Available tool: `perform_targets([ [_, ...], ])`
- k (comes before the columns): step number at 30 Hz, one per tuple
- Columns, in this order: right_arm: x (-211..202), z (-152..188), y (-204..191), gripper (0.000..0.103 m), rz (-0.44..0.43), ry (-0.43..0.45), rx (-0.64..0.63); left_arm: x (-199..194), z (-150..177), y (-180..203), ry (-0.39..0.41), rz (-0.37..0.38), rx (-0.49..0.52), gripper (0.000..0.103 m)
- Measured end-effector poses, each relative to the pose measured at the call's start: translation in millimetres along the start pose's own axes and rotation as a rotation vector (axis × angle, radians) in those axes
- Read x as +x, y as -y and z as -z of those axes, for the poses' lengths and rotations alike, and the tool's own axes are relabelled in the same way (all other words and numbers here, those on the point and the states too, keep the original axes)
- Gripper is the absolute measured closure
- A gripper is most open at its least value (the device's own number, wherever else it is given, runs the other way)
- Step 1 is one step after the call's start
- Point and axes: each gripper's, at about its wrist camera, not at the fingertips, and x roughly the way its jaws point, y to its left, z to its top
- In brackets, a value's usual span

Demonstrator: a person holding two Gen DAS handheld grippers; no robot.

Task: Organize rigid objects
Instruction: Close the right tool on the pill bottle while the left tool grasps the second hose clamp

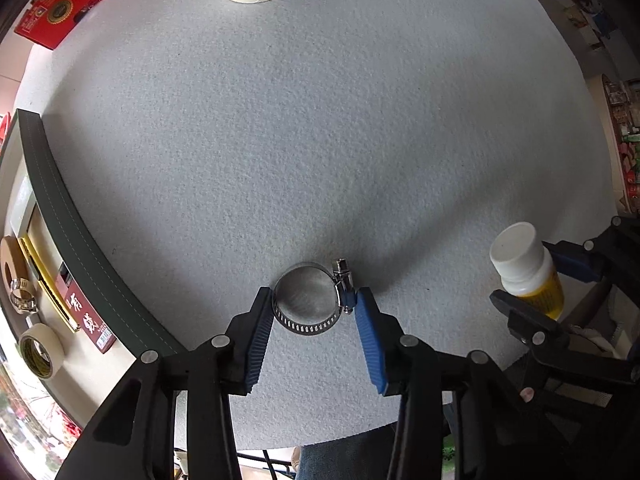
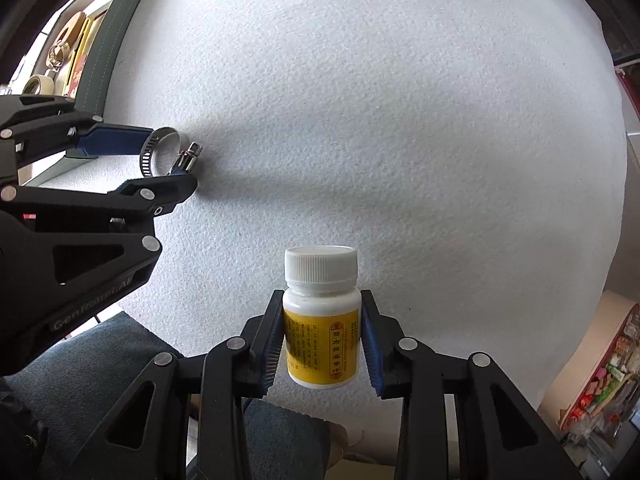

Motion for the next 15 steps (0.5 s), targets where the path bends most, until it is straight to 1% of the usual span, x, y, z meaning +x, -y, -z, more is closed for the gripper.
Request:
perform_targets([
  [5, -3, -3, 2, 0.066, -0.001, -0.001, 0.047, -16, 3, -1, 0.014, 0.037, 0.018, 0.058],
  [10, -11, -1, 2, 0.066, 0.010, 0.004, 0.066, -37, -2, -5, 0.053, 0.055, 0.035, 0.058],
  [15, -28, -3, -6, 0.066, 0.027, 0.020, 0.074, -58, -6, -15, 0.099, 0.071, 0.018, 0.058],
])
